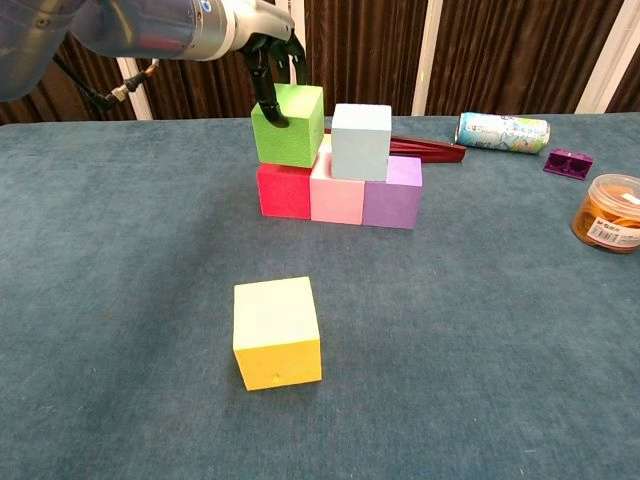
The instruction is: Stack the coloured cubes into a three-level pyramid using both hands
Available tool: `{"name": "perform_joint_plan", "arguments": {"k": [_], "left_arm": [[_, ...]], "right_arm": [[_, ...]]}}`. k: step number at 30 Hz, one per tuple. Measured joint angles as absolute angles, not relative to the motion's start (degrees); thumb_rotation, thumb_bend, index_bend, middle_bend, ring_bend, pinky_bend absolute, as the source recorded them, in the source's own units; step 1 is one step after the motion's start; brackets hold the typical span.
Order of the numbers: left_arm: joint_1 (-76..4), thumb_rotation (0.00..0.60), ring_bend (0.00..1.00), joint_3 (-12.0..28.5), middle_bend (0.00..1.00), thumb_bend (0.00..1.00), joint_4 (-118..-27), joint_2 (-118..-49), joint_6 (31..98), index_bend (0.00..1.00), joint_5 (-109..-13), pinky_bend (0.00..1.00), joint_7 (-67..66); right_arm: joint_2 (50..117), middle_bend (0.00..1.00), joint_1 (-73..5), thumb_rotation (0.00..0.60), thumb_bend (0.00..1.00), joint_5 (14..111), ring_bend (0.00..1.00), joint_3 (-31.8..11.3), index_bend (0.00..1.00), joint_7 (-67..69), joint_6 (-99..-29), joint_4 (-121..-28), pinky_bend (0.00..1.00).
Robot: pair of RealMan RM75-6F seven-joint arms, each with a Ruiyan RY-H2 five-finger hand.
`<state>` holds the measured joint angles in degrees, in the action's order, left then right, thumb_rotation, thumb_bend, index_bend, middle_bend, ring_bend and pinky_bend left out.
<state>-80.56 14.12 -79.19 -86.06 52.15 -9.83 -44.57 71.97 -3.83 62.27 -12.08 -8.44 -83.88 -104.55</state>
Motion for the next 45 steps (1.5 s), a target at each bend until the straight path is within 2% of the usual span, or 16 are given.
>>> {"name": "perform_joint_plan", "arguments": {"k": [19, 45], "left_arm": [[-81.6, 0.600, 0.00, 15.7, 0.32, 0.35, -75.9, -89.6, 51.8, 0.32, -8.6, 0.00, -46.2], [-81.5, 0.600, 0.00, 16.8, 0.30, 0.33, -75.4, -90.6, 52.8, 0.32, -7.7, 0.00, -48.4]], "right_arm": [[72.1, 0.00, -4.0, 0.600, 0.21, 62.0, 0.00, -12.3, 0.00, -8.3, -83.8, -104.2, 0.00], [72.0, 0.00, -3.9, 0.600, 0.21, 61.7, 0.00, -12.5, 0.00, -7.9, -83.9, -104.3, 0.00]]}}
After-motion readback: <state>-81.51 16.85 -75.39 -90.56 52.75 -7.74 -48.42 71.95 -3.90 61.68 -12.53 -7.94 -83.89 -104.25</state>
